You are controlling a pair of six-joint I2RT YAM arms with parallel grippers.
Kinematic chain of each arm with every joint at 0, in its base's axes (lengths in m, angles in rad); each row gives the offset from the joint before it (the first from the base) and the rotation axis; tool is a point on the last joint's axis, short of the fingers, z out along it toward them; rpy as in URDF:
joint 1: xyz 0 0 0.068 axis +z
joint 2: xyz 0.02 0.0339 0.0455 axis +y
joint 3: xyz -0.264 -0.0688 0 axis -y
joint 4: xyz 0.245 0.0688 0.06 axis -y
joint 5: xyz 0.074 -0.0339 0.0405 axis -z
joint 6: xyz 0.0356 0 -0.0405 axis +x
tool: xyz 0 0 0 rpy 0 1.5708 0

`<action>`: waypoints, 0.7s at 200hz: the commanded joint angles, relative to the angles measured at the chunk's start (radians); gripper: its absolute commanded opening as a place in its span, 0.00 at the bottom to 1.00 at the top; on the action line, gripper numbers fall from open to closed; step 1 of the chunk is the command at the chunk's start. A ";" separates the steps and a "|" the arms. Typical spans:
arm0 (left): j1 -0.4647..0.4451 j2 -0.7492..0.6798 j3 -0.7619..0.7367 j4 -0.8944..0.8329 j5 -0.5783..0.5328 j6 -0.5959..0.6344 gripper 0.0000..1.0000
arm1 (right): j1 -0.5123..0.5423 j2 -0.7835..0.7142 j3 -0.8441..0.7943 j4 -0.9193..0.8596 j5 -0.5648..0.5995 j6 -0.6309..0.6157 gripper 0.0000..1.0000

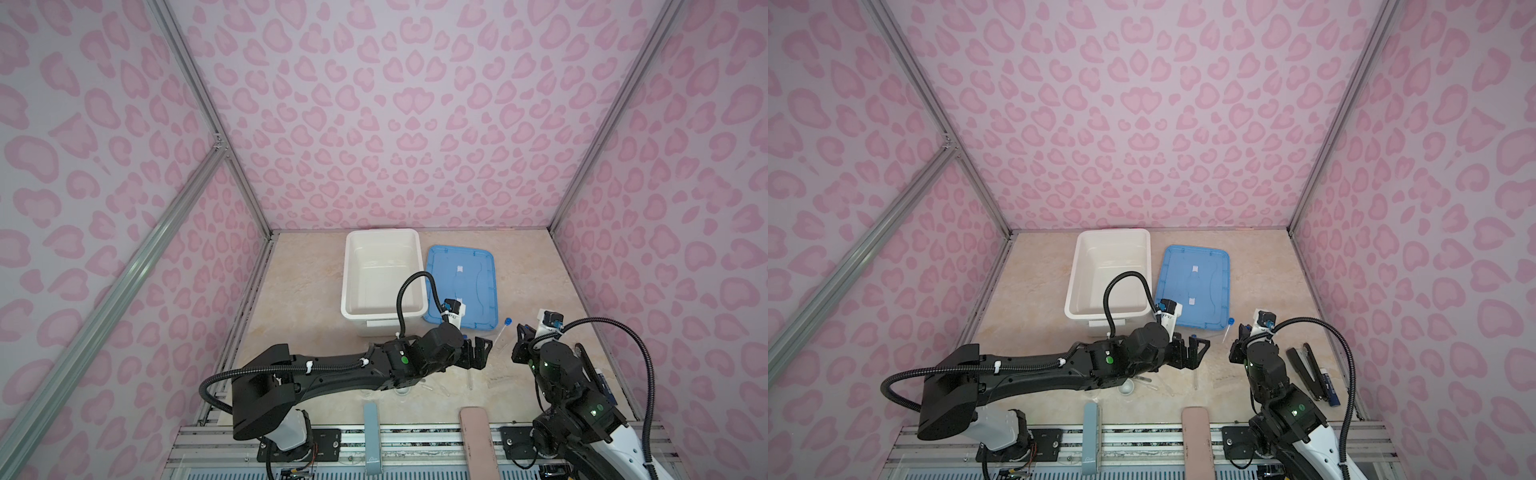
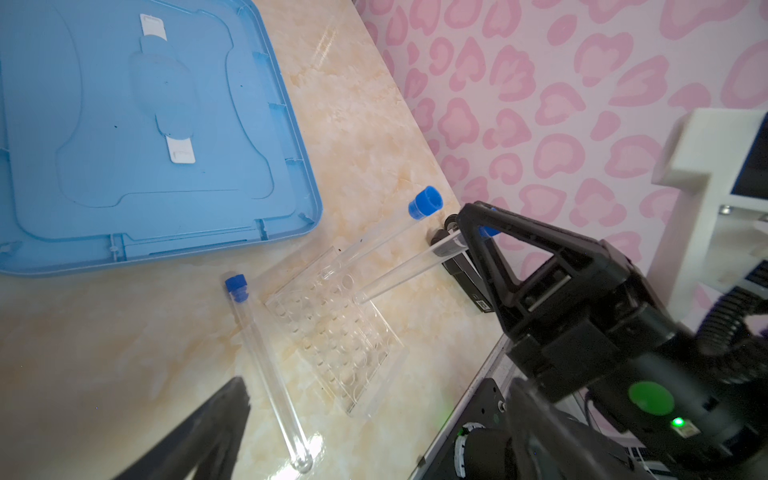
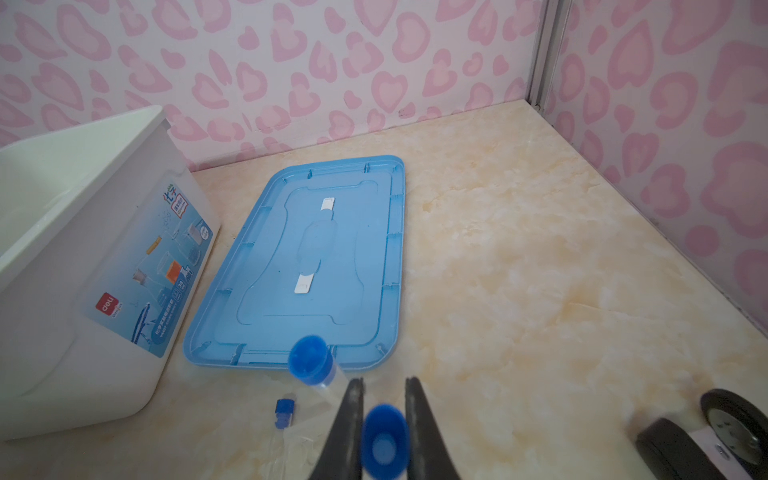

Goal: Organize the chemistry lab equipment

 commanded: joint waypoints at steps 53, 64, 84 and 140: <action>0.001 0.008 0.003 0.031 -0.020 -0.014 0.98 | 0.083 0.076 -0.004 0.044 0.148 0.045 0.14; 0.001 0.006 0.003 0.031 -0.022 -0.014 0.98 | 0.117 0.105 0.001 0.043 0.199 0.058 0.14; 0.000 0.001 -0.004 0.032 -0.023 -0.014 0.98 | 0.172 0.160 0.003 0.048 0.261 0.072 0.14; 0.000 -0.023 -0.033 0.031 -0.034 -0.011 0.98 | 0.259 0.189 -0.003 0.064 0.361 0.076 0.14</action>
